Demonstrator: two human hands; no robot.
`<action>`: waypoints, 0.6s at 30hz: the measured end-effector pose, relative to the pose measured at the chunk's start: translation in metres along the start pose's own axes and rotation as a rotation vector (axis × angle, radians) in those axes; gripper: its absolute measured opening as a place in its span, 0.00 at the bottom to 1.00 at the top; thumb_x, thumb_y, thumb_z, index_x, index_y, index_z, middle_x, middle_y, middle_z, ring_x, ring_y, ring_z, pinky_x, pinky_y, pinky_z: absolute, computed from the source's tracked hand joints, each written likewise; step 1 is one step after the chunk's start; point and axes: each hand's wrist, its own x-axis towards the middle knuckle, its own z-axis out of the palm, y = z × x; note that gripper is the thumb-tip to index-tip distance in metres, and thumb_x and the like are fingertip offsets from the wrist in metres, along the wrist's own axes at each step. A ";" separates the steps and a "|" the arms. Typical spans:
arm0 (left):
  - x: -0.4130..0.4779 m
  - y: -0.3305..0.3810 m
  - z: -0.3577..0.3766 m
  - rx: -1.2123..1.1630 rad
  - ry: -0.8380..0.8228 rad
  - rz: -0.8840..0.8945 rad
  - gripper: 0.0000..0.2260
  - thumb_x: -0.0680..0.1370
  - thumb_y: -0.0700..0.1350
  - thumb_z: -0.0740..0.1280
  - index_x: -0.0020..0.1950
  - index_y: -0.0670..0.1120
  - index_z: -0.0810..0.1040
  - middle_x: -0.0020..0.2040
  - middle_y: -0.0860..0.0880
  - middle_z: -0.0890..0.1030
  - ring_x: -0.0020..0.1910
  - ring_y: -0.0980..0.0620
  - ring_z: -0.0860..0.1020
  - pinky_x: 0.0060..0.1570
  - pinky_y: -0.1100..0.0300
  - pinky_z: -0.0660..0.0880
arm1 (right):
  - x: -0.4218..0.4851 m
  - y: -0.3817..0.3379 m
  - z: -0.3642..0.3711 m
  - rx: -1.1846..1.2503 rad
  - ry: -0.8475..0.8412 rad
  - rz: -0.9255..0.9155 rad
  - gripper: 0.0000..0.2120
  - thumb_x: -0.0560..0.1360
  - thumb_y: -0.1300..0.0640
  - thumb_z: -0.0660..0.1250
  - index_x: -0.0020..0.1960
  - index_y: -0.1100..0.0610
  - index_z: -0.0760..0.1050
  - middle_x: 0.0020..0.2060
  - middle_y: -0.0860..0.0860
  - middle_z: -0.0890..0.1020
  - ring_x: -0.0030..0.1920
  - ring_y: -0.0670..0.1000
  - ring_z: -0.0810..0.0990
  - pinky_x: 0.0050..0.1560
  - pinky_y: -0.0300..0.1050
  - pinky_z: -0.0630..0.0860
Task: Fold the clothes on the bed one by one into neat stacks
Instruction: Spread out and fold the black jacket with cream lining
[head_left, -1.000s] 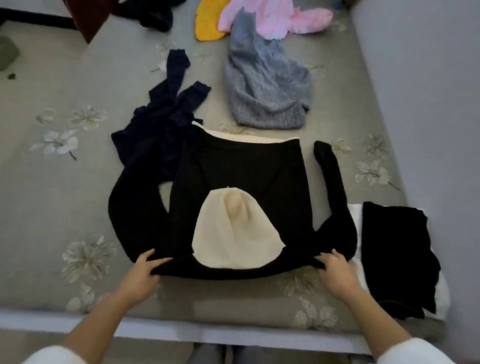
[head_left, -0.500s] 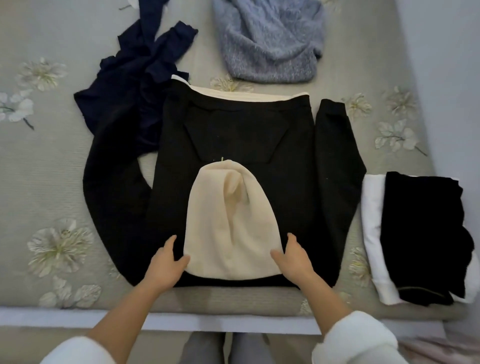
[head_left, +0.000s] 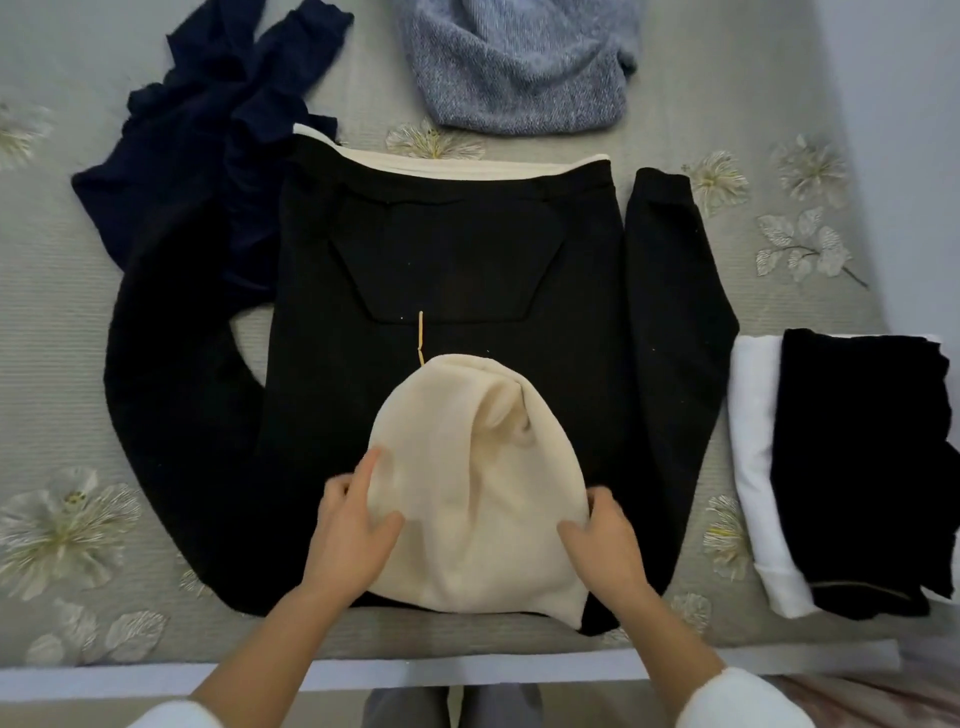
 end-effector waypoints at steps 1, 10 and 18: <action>0.005 0.006 0.001 0.049 0.054 0.067 0.37 0.74 0.50 0.67 0.74 0.67 0.47 0.71 0.50 0.56 0.66 0.48 0.64 0.61 0.52 0.71 | 0.006 -0.012 0.001 0.028 0.075 -0.067 0.17 0.72 0.56 0.65 0.60 0.52 0.67 0.54 0.48 0.74 0.52 0.49 0.75 0.49 0.45 0.76; 0.085 0.055 0.011 0.647 -0.058 0.437 0.31 0.79 0.58 0.54 0.76 0.60 0.38 0.77 0.52 0.34 0.75 0.52 0.32 0.73 0.48 0.40 | 0.090 -0.078 0.002 -0.857 0.046 -0.594 0.27 0.82 0.45 0.48 0.77 0.40 0.39 0.78 0.49 0.43 0.77 0.54 0.37 0.74 0.59 0.42; 0.171 0.098 -0.046 0.076 0.224 0.345 0.13 0.77 0.44 0.64 0.61 0.54 0.76 0.49 0.59 0.74 0.46 0.61 0.75 0.56 0.54 0.74 | 0.166 -0.162 -0.051 -0.069 0.199 -0.518 0.08 0.75 0.55 0.64 0.46 0.44 0.80 0.53 0.43 0.74 0.62 0.46 0.65 0.57 0.43 0.57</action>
